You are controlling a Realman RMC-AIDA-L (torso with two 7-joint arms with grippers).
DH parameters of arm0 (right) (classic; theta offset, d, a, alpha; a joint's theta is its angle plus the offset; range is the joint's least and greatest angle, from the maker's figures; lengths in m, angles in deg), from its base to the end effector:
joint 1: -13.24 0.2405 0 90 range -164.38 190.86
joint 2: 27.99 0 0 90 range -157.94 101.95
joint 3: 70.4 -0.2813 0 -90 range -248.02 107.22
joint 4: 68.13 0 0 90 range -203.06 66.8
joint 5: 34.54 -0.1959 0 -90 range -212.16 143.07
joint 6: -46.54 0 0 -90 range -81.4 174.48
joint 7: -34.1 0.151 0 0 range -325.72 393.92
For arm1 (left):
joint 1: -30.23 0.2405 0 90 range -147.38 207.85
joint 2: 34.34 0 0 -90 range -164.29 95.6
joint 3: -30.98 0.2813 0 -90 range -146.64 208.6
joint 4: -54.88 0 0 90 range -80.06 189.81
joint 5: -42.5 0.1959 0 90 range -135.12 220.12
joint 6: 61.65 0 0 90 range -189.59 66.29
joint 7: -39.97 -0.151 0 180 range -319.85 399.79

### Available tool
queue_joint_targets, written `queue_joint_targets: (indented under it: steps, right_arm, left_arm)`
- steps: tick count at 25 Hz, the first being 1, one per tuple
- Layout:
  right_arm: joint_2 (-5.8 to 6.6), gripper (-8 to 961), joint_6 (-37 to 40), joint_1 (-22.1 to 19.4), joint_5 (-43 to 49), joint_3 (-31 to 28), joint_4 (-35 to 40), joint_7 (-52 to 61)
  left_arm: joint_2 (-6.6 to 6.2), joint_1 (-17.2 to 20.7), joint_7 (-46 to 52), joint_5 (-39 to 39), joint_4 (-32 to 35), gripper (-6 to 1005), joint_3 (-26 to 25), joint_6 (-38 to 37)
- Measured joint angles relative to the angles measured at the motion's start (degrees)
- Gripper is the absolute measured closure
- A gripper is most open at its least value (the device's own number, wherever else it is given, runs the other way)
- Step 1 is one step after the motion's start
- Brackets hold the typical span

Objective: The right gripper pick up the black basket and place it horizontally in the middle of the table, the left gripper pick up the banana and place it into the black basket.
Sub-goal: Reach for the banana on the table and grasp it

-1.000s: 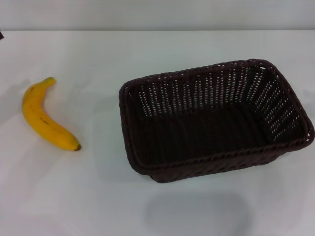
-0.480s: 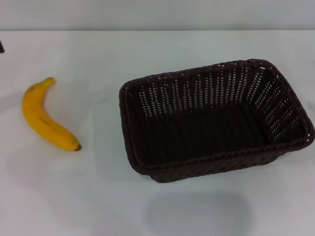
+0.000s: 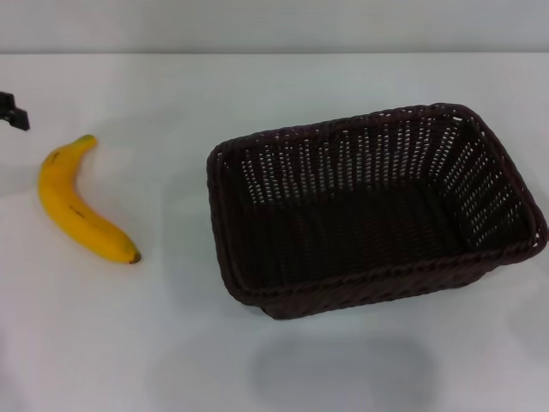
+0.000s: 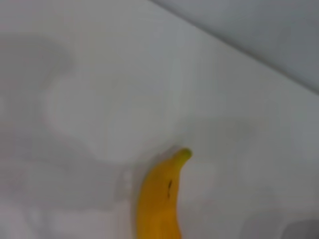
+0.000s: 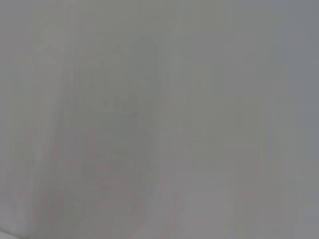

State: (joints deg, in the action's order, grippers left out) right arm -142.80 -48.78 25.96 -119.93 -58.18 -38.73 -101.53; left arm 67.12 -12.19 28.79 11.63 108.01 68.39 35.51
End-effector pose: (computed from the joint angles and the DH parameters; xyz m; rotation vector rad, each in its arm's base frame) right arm 0.3772 0.2524 0.0946 -1.8991 0.3113 0.7772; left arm -0.2879 0.3988 0.1475 -1.7938 -2.0040 -0.0536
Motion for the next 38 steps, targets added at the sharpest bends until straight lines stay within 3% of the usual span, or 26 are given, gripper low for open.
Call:
queue_joint_targets:
  steps: [4,13,17,38]
  right_arm:
    - [0.04,251,0.1,-0.6,-1.6,-0.9,-3.6,-6.8]
    - [0.00,252,1.0,-0.8,-1.9,-3.5,-12.0,-22.1]
    - [-0.05,252,2.5,-0.5,-1.8,-3.4,-12.6,-22.7]
    - [-0.13,256,9.1,1.3,-1.8,-3.2,-13.1,-23.1]
  left_arm:
    - [-0.18,-3.1,3.2,5.2,-4.5,124,0.1,0.7]
    - [2.52,-8.3,8.1,18.4,-11.6,124,0.1,-2.2]
    - [3.46,-8.0,9.0,18.5,-12.0,123,-0.1,-6.5]
    - [4.64,-8.5,10.8,13.2,-21.2,127,-0.3,-21.7]
